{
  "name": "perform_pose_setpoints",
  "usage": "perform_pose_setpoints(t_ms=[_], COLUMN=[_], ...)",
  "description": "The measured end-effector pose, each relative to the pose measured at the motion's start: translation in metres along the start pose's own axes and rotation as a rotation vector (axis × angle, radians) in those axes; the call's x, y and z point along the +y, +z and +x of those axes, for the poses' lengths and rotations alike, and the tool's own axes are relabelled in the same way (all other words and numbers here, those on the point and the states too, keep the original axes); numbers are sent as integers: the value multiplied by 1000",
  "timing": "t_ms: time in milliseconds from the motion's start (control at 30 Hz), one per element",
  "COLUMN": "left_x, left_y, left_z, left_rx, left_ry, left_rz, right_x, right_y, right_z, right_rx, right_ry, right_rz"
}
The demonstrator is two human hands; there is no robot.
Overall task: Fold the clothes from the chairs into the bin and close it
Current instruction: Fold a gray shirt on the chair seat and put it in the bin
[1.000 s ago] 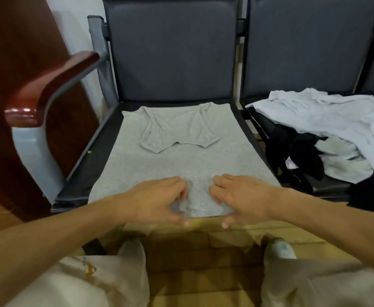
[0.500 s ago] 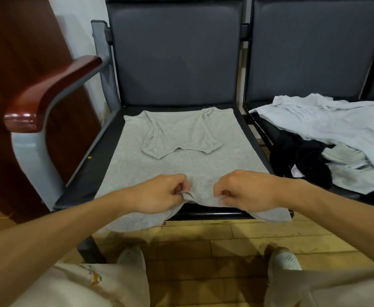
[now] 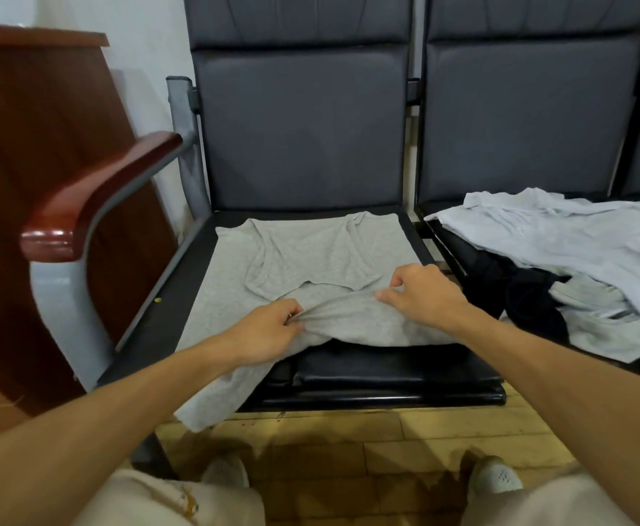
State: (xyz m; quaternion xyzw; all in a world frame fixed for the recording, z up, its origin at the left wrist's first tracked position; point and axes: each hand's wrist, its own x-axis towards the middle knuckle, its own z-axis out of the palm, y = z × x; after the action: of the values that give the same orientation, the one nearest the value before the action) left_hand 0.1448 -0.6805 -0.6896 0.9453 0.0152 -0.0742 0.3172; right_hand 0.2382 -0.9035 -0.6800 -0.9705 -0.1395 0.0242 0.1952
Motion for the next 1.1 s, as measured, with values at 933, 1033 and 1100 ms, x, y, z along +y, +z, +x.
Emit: perform_pose_setpoints(t_ms=[933, 1033, 1100], left_x=[-54, -49, -51], left_y=[-56, -56, -56], left_z=[-35, -39, -42], left_rx=[587, 536, 466], left_ry=[-247, -162, -135], left_rz=[-283, -390, -410], right_x=[2, 5, 6], right_y=[5, 1, -2], right_z=[12, 7, 1], right_rx=[334, 213, 110], right_ry=[-82, -158, -236], right_rz=[104, 138, 130])
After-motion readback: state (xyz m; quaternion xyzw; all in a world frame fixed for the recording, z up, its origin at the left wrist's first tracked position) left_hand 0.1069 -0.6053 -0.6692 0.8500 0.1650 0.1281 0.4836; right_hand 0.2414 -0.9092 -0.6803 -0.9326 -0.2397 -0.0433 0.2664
